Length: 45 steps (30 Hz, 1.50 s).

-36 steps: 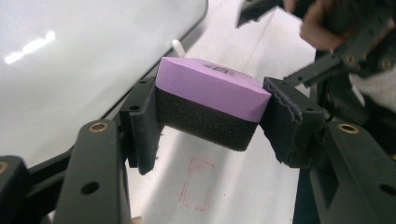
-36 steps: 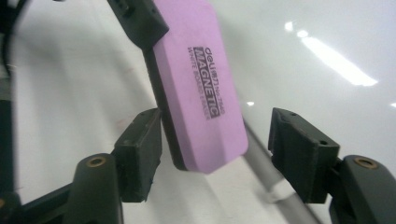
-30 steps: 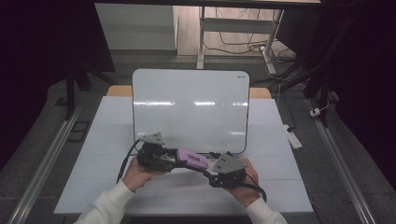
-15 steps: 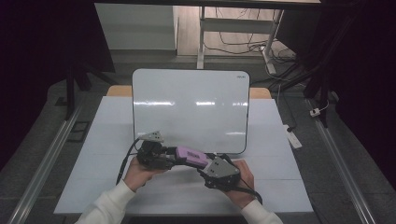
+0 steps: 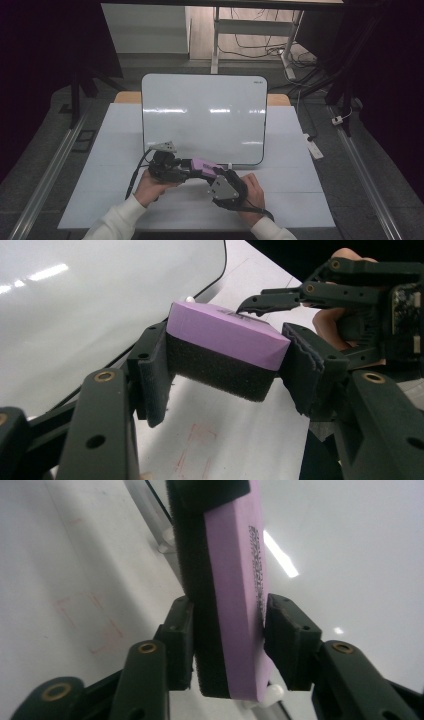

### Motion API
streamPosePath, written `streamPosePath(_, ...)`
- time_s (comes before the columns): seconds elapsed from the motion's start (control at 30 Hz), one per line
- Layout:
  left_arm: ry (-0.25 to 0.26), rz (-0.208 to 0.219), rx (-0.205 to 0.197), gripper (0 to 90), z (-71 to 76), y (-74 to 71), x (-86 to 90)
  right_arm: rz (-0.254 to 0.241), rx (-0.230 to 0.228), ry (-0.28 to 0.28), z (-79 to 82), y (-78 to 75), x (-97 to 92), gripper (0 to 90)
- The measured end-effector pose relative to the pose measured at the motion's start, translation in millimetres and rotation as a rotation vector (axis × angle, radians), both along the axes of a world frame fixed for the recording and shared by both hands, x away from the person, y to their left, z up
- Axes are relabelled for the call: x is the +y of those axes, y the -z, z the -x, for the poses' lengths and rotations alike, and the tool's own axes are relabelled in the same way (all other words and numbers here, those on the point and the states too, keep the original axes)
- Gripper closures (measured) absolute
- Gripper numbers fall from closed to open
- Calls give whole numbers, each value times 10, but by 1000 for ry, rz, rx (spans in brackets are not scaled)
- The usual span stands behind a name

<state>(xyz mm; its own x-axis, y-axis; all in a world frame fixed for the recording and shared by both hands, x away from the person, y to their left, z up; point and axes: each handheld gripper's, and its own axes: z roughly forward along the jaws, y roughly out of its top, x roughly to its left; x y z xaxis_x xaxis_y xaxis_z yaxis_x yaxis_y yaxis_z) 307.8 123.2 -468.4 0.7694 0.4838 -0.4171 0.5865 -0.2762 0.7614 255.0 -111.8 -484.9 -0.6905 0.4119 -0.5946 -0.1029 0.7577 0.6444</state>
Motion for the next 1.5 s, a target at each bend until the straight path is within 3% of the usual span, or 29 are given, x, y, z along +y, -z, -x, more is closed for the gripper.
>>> streamPosePath(0.17,-7,27,-5,397,-3,1,15,6,-27,-7,17,-4,-1,627)
streamPosePath(0.27,-22,26,-24,317,13,-16,38,-16,-24,14,3,-33,-29,635)
streamPosePath(0.33,-39,28,-44,295,38,-37,71,-62,0,44,-43,-70,-85,638)
streamPosePath(0.43,-53,6,-80,279,92,-63,140,-141,40,135,-161,-145,-233,638)
streamPosePath(0.57,-84,-52,-131,270,211,-62,269,-263,105,306,-363,-251,-499,637)
streamPosePath(0.7,-106,-73,-141,268,311,-44,426,-297,104,423,-503,-331,-701,637)
streamPosePath(0.83,-134,-105,-152,263,412,-10,588,-317,129,494,-624,-347,-811,637)
streamPosePath(1.0,-188,-119,-153,265,552,62,829,-327,155,541,-741,-294,-849,635)
streamPosePath(1.17,-237,-132,-137,266,649,169,1036,-319,138,546,-762,-276,-808,626)
streamPosePath(1.5,-278,-147,-113,267,676,304,1197,-355,166,515,-794,-283,-848,529)
